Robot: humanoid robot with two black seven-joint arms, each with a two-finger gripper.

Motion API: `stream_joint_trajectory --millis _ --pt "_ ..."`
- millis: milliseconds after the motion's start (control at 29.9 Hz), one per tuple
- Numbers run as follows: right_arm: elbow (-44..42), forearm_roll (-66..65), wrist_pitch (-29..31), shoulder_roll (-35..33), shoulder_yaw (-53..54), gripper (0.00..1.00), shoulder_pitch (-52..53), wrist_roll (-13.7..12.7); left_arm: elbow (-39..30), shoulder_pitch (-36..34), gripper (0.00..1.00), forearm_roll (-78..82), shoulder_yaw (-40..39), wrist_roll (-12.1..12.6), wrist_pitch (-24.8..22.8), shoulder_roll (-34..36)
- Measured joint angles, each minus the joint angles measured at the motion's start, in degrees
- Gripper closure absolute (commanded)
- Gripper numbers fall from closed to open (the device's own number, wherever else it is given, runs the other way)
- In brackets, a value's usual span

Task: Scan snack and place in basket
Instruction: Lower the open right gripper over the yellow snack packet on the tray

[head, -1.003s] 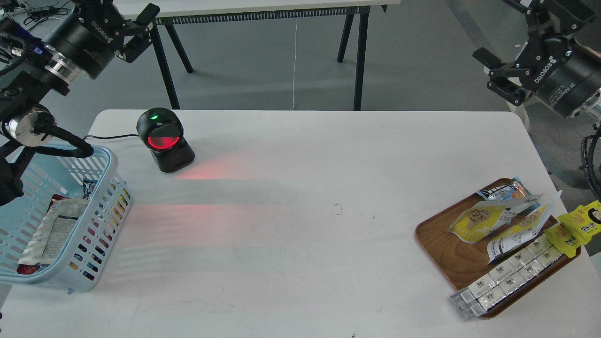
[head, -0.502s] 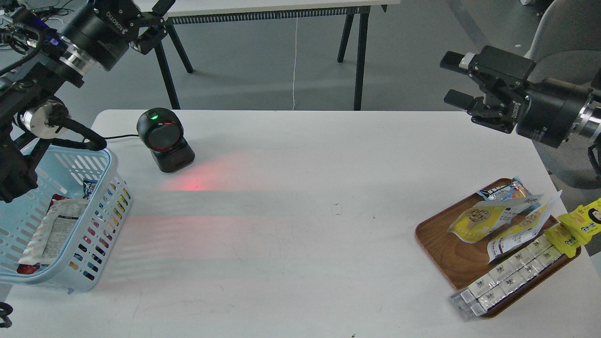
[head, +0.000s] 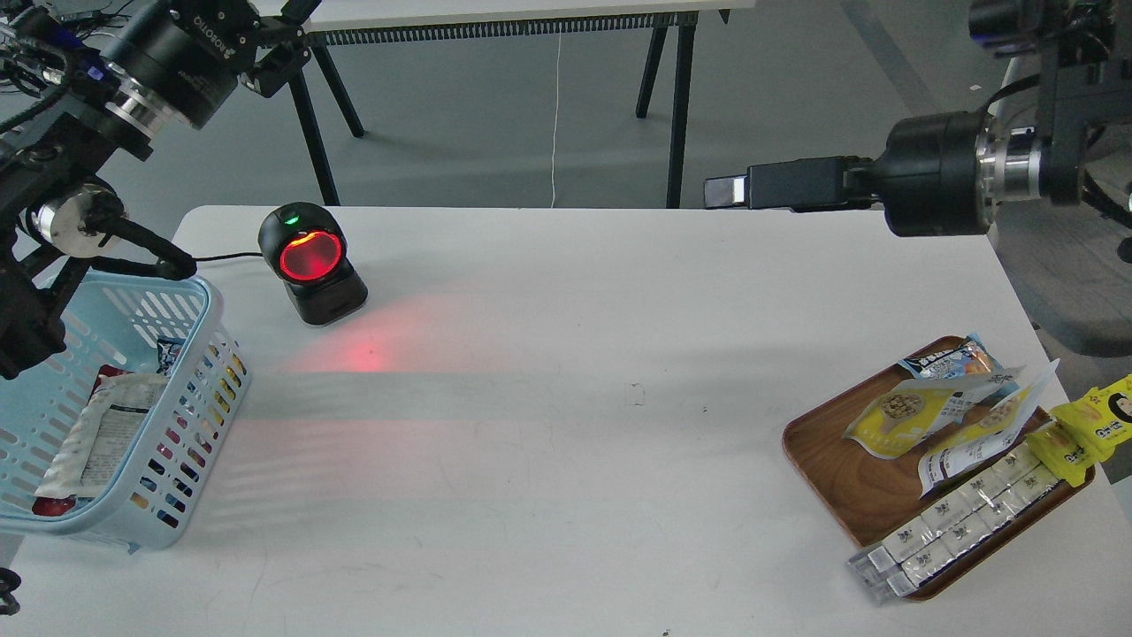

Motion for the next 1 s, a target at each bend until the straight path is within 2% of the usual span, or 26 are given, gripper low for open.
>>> stream_joint_trajectory --millis 167,301,535,769,1003 --pt "0.0 -6.9 0.1 5.3 -5.9 0.02 5.6 0.0 0.0 -0.2 0.0 0.0 0.1 0.0 0.0 -0.5" --pt "0.3 -13.2 0.1 6.1 -7.9 0.02 7.2 0.0 -0.2 -0.3 0.0 0.0 0.2 0.0 0.0 -0.6" --pt "1.3 -28.5 0.2 5.1 -12.9 0.02 9.4 0.0 -0.4 0.1 0.0 0.0 0.3 0.0 0.0 -0.6" --pt "3.1 -46.6 0.4 0.7 -15.6 0.04 9.3 0.0 -0.4 -0.1 0.0 0.0 0.4 0.0 0.0 -0.6" --pt "3.4 -49.1 2.6 -0.8 -15.9 0.04 9.0 0.0 -0.4 0.0 0.0 0.1 0.4 0.0 0.0 -0.6"
